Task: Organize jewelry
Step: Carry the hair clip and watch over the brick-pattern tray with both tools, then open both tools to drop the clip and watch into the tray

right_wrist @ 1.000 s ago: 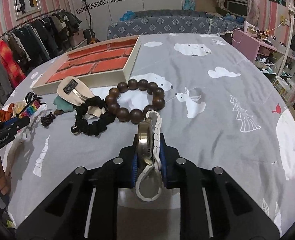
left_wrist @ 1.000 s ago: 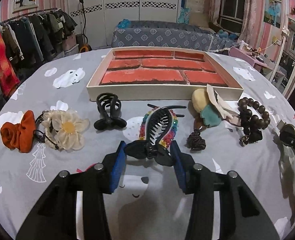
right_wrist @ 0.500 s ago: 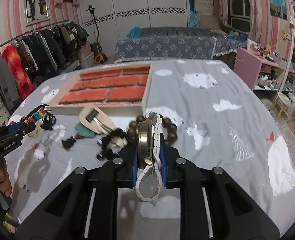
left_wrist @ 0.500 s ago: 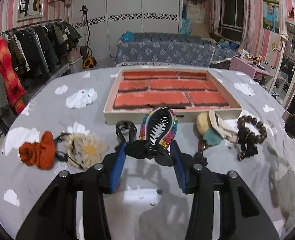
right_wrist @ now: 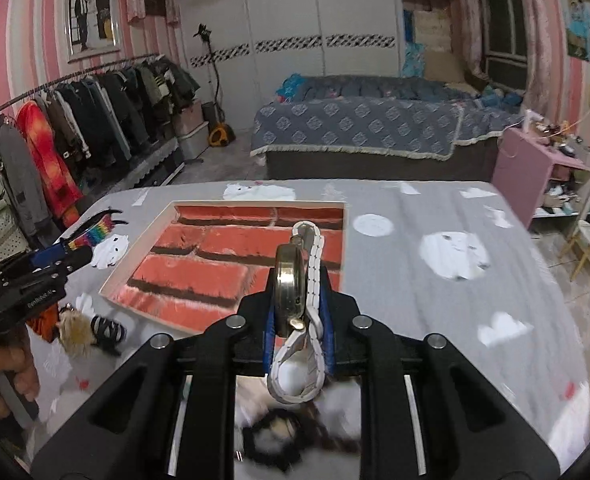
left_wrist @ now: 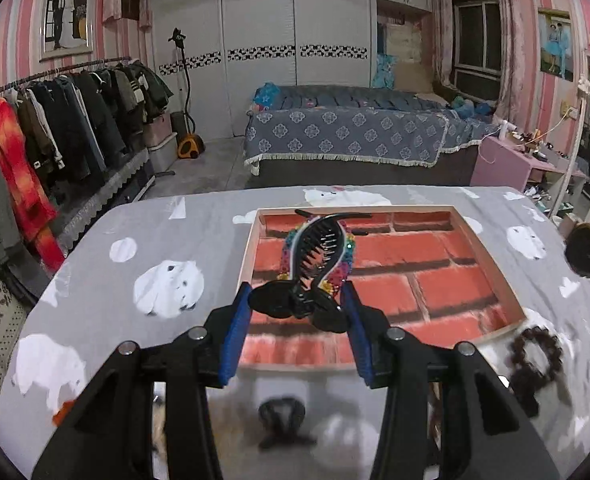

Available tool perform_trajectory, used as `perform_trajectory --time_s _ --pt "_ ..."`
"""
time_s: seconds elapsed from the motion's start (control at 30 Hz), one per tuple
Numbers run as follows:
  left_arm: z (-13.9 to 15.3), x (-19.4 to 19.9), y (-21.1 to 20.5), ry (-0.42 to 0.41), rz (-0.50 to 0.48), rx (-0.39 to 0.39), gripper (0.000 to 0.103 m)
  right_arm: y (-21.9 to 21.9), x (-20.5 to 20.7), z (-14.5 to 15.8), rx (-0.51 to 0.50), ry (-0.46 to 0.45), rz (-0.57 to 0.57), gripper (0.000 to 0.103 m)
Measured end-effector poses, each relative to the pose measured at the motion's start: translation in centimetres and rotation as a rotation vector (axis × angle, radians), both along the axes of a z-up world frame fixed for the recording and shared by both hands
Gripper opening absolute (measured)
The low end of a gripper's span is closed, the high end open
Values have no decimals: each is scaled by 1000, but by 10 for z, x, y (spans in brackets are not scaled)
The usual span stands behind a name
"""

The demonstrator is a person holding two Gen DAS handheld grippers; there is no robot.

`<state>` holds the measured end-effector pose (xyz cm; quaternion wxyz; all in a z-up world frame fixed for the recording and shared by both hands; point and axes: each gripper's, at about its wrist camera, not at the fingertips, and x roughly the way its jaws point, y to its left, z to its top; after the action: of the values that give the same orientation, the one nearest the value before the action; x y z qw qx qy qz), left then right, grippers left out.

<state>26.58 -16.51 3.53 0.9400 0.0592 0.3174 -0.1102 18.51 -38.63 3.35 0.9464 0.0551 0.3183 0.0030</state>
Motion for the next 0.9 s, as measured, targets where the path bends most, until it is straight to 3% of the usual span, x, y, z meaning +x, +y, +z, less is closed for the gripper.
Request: perform_trajectory --time_s 0.1,0.2,0.4,0.67,0.77,0.9 --pt "-22 29 -4 42 -13 -23 45 8 35 -20 -12 33 21 19" --pt "-47 48 -13 59 -5 55 45 14 72 -55 -38 117 20 19" --pt "-81 72 -14 187 7 65 45 20 103 -96 -61 230 36 20" --pt "-87 77 -15 213 17 87 46 18 109 -109 -61 266 26 38" --pt "-86 76 -14 203 16 89 52 16 107 -107 -56 254 22 47" --pt "-77 71 -7 190 14 60 52 10 99 -91 -30 212 19 58"
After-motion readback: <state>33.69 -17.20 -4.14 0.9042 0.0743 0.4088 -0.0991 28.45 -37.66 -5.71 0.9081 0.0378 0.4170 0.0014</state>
